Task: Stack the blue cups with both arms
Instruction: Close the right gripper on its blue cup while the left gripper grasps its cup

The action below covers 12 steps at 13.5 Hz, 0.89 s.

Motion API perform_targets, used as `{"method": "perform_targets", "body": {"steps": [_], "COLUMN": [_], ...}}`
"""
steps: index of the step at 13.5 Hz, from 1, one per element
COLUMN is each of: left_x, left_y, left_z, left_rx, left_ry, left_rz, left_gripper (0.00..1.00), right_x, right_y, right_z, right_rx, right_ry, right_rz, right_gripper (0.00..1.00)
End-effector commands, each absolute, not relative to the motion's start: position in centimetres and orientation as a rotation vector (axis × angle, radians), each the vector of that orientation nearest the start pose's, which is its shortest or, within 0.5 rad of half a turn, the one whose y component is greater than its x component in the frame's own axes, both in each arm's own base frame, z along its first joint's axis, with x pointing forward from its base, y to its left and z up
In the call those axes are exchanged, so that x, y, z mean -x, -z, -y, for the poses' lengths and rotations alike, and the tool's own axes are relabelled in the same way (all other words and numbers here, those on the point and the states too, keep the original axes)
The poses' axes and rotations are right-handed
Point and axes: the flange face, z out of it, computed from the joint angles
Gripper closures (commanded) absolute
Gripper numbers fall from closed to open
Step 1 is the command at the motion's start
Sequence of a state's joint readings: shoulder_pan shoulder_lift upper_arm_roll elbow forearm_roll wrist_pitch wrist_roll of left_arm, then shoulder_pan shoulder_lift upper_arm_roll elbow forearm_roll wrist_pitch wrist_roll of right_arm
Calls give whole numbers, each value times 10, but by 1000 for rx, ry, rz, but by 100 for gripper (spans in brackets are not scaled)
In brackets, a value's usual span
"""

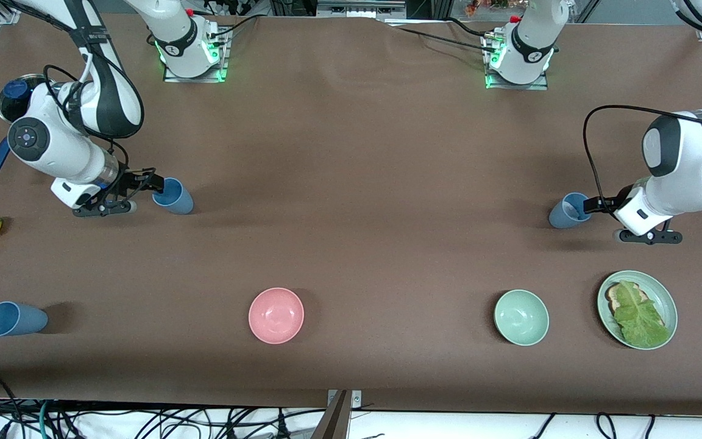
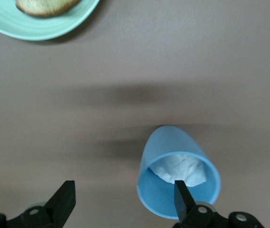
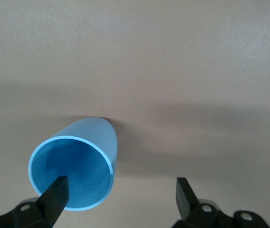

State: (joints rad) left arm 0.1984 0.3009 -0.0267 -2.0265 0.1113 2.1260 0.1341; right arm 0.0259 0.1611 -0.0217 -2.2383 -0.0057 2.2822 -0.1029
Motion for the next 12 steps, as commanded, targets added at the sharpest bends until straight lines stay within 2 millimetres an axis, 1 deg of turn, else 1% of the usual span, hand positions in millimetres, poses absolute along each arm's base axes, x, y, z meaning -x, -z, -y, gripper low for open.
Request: {"method": "perform_targets", "body": {"steps": [1, 2, 3, 4, 5, 6, 7, 8, 9, 10, 11, 12], "left_x": [-556, -551, -551, -551, -551, -552, -554, -557, -560, -569, -577, -589], "left_y": [-268, -255, -243, -234, -228, -227, -230, -234, -241, -257, -275, -295], "left_z": [-111, -104, -97, -96, -97, -97, -97, -92, -82, -69, -52, -27], "left_rx": [3068, 3074, 3074, 3078, 3078, 3079, 3079, 3076, 3073, 3071, 3065, 3061], "left_ry": [-359, -399, -430, -453, -468, -467, -460, -455, -452, -458, -490, -501], "left_rz": [-111, -117, -121, -118, -119, -115, -109, -98, -100, -109, -98, -78], "left_gripper": [30, 54, 71, 82, 99, 100, 100, 100, 100, 100, 100, 100], "right_x": [-515, -510, -507, -505, -506, -506, -507, -507, -507, -507, -508, -508], "right_y": [-280, -273, -267, -259, -252, -247, -242, -240, -237, -236, -235, -234], "right_z": [-6, -7, -7, -7, -6, -6, -6, -7, -8, -9, -13, -15], "right_rx": [3136, 3137, 3138, 3138, 3138, 3138, 3138, 3139, 3138, 3138, 3136, 3135], "right_ry": [-165, -150, -136, -129, -126, -124, -121, -124, -133, -135, -138, -138], "right_rz": [197, 200, 200, 201, 197, 197, 192, 192, 187, 185, 193, 196], "right_gripper": [0, 0, 0, 0, 0, 1, 6, 19, 41, 63, 81, 94]}}
